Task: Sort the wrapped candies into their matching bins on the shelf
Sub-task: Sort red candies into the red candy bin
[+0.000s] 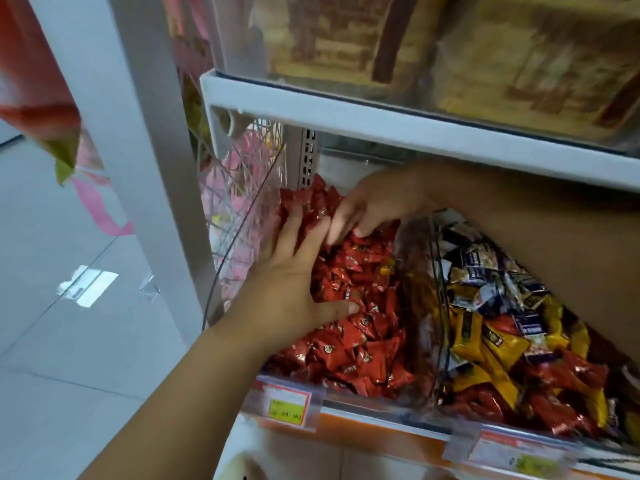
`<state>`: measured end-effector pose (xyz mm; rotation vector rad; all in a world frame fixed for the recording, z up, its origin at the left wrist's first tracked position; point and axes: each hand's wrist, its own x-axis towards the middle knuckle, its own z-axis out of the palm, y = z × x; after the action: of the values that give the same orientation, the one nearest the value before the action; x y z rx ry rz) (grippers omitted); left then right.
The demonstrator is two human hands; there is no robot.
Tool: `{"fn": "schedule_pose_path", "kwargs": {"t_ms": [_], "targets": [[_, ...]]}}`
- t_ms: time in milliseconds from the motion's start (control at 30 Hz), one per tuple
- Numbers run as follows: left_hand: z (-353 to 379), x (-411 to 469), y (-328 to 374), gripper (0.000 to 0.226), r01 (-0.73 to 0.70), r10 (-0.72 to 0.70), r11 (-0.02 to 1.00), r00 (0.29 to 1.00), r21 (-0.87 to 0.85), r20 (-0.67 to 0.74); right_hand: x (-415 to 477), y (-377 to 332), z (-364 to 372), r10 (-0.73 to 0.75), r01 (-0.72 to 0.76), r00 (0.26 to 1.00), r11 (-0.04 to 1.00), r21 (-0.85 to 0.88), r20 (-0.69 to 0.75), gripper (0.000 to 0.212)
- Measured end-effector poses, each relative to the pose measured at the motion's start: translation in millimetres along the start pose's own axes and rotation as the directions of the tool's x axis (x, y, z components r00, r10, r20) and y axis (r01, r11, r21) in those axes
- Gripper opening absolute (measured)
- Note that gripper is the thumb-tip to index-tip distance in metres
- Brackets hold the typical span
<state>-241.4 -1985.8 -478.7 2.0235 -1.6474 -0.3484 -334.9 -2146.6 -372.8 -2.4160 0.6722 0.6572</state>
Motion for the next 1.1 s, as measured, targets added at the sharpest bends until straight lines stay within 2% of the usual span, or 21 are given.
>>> {"fn": "schedule_pose_path", "kwargs": {"t_ms": [67, 167, 267, 367, 433, 533, 633, 700, 767, 900, 967, 1100], "targets": [[3, 2, -1, 0.096, -0.019, 0.015, 0.997, 0.999, 0.075, 0.052, 0, 2, -5, 0.068, -0.061, 0.997, 0.987, -0.15, 0.038, 0.037], [4, 1, -2, 0.067, -0.017, -0.015, 0.985, 0.982, 0.171, 0.187, 11, 3, 3, 0.239, -0.146, 0.961, 0.868, -0.474, 0.141, 0.033], [1, 0, -6, 0.059, 0.0, -0.047, 0.979, 0.973, 0.204, 0.225, 20, 3, 28, 0.333, -0.185, 0.932, 0.776, -0.604, 0.142, 0.041], [0, 0, -8, 0.059, -0.008, -0.04, 0.979, 0.973, 0.203, 0.229, 21, 8, 42, 0.249, -0.129, 0.962, 0.773, -0.621, 0.11, 0.031], [0, -1, -8, 0.058, 0.001, -0.04, 0.984, 0.976, 0.178, 0.214, 15, 7, 40, 0.226, -0.118, 0.969, 0.778, -0.617, 0.1, 0.032], [-2, -3, -6, 0.059, 0.032, -0.054, 0.993, 0.98, 0.113, 0.194, -4, 6, 25, 0.166, -0.179, 0.984, 0.885, -0.431, -0.068, 0.039], [-4, -5, -3, 0.063, 0.037, -0.047, 0.997, 0.985, 0.066, 0.164, -31, 12, 19, 0.039, -0.122, 0.959, 0.952, -0.282, -0.282, 0.041], [-6, -7, 2, 0.063, 0.029, -0.033, 0.999, 0.993, 0.034, 0.112, -48, 20, 25, -0.015, -0.063, 0.896, 0.985, -0.16, -0.445, 0.038], [-9, -7, 10, 0.06, 0.019, -0.02, 1.0, 0.998, 0.008, 0.056, -65, 24, 36, -0.01, -0.009, 0.802, 1.0, -0.029, -0.597, 0.029], [-12, -9, 39, 0.05, -0.045, 0.041, 0.997, 0.997, -0.069, -0.066, -105, 33, 64, 0.153, 0.06, 0.549, 0.973, 0.222, -0.821, 0.016], [-11, -11, 58, 0.046, -0.095, 0.083, 0.989, 0.991, -0.113, -0.108, -127, 42, 82, 0.249, 0.075, 0.417, 0.949, 0.306, -0.874, 0.011], [-2, -13, 104, 0.044, -0.223, 0.199, 0.962, 0.967, -0.156, -0.158, -172, 77, 115, 0.429, 0.106, 0.183, 0.886, 0.451, -0.885, 0.01]]}}
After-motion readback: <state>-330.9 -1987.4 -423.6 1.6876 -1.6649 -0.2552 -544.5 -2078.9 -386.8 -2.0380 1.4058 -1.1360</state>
